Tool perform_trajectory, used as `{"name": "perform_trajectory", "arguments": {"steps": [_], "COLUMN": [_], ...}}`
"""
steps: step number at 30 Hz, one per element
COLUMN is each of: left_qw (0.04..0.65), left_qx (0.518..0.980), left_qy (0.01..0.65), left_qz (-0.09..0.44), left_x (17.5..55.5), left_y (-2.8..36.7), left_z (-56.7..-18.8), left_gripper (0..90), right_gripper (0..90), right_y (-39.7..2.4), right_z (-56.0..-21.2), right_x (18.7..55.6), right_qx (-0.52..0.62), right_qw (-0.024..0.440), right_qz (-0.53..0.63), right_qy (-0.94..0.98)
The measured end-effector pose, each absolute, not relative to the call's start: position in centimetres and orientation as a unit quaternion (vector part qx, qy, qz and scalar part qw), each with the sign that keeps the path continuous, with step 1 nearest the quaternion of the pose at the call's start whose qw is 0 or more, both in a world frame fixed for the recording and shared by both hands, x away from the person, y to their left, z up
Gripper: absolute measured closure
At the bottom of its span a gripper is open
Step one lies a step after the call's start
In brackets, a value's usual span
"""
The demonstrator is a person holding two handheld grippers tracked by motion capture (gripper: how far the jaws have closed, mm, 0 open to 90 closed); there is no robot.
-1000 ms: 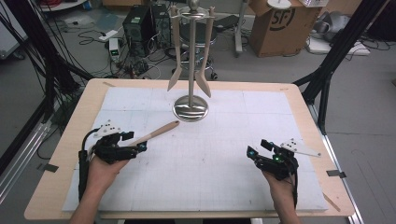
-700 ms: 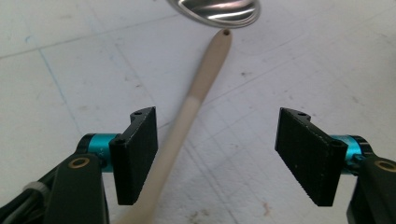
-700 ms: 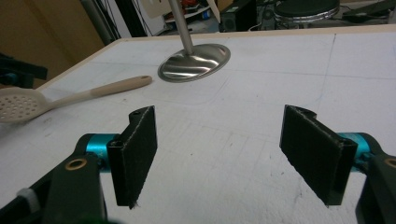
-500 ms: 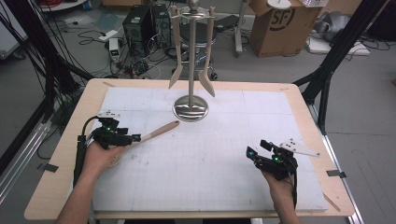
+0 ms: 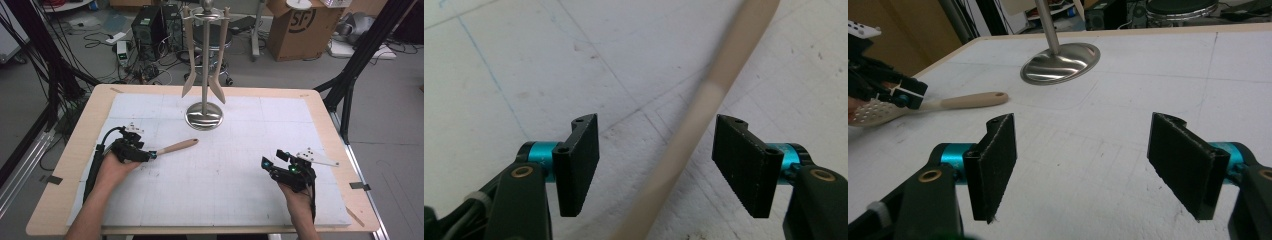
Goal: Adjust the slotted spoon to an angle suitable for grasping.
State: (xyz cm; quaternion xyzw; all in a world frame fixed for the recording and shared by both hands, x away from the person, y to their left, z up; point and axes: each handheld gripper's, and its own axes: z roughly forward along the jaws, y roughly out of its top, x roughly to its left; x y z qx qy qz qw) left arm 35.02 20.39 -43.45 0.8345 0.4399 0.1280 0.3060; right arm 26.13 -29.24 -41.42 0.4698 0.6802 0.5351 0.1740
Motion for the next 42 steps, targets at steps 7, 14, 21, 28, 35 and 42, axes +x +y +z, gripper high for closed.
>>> {"name": "perform_trajectory", "arguments": {"steps": [7, 14, 21, 28, 35, 42], "left_qw": [0.332, 0.237, 0.168, 0.161, 0.143, 0.162], "left_qx": [0.822, 0.843, 0.874, 0.864, 0.879, 0.878], "left_qy": [0.431, 0.443, 0.430, 0.468, 0.451, 0.449], "left_qz": [0.165, 0.191, 0.154, 0.094, 0.060, 0.044], "left_x": [34.8, 35.9, 36.6, 36.4, 35.2, 34.2], "left_y": [20.8, 20.2, 18.9, 18.9, 17.8, 17.8], "left_z": [-42.6, -41.8, -43.0, -42.7, -42.4, -42.2], "left_gripper": [44.3, 68.0, 85.1, 90.0, 90.0, 89.8], "right_gripper": [27.2, 27.5, 27.6, 27.7, 27.8, 27.9], "right_y": [-29.4, -29.2, -29.3, -29.6, -29.4, -29.1], "right_z": [-41.5, -41.5, -41.4, -41.4, -41.3, -41.3], "right_x": [26.1, 26.2, 26.0, 25.9, 25.9, 25.9], "right_qx": [0.471, 0.467, 0.467, 0.468, 0.466, 0.463], "right_qw": [0.173, 0.171, 0.169, 0.170, 0.169, 0.168], "right_qz": [0.535, 0.535, 0.538, 0.540, 0.541, 0.540], "right_qy": [0.680, 0.682, 0.681, 0.679, 0.680, 0.683]}}
